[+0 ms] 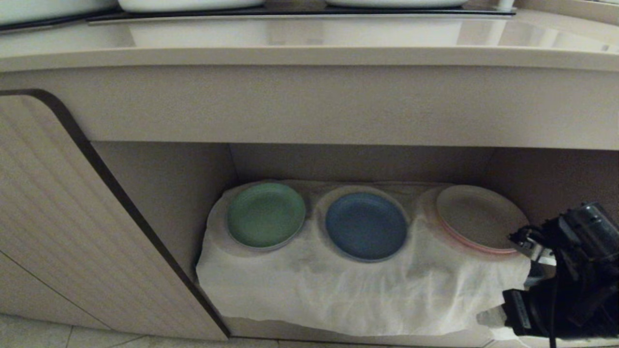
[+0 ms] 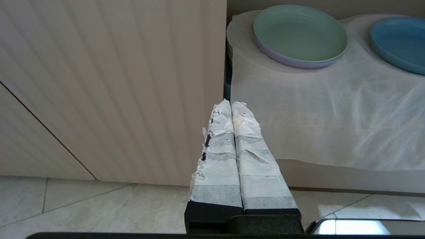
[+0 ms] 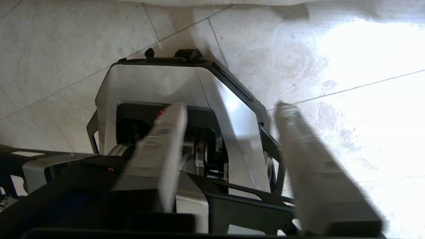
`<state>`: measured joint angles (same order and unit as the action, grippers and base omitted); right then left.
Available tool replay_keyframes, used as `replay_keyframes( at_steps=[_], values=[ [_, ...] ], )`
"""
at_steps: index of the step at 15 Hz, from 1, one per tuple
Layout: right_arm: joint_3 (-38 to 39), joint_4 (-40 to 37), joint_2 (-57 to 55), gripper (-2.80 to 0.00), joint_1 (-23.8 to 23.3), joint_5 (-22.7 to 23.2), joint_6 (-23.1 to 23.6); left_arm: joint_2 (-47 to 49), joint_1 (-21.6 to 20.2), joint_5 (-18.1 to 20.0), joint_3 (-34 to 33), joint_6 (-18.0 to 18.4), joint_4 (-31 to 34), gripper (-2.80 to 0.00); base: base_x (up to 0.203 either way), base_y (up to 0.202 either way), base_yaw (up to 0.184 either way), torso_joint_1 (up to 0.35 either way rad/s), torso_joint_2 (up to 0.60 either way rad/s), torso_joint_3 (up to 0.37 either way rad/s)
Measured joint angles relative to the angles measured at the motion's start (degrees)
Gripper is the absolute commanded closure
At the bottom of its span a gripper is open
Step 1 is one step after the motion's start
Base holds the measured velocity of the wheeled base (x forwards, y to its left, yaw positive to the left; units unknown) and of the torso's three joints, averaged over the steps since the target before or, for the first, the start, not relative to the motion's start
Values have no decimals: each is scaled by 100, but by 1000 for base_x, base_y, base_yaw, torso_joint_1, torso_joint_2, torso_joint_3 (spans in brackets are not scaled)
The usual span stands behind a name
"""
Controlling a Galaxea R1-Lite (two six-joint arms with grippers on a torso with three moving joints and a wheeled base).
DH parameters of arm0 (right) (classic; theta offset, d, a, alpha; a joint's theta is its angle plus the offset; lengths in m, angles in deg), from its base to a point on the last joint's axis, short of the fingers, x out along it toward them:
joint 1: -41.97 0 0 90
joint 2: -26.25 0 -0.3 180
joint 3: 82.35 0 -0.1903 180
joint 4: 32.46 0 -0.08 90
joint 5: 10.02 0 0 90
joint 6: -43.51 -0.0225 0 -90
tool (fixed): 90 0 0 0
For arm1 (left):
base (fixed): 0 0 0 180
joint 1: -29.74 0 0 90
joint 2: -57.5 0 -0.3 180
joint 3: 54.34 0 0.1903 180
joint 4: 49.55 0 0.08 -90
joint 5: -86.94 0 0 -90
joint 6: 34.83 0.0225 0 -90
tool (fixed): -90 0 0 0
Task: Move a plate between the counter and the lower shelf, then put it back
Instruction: Pick up the plate in the cupboard
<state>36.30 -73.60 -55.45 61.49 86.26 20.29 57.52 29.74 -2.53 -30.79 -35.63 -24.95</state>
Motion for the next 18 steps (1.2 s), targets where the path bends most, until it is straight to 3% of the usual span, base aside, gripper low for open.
replay_keyframes(
  at_steps=[6, 11, 14, 18],
  values=[
    [395, 21, 790, 0, -137, -61, 198, 0, 0, -1, 0, -1, 0, 0, 0, 0, 0, 0, 0, 0],
    [1011, 151, 1737, 0, -893, -79, 942, 0, 0, 0, 0, 2, -2, 0, 0, 0, 0, 0, 0, 0],
    [1282, 393, 2332, 0, -1318, -110, 998, 0, 0, 0, 0, 2, 0, 0, 0, 0, 0, 0, 0, 0],
    [1541, 439, 3110, 0, -1538, -410, 1171, 0, 0, 0, 0, 2, -1, 0, 0, 0, 0, 0, 0, 0]
  ],
)
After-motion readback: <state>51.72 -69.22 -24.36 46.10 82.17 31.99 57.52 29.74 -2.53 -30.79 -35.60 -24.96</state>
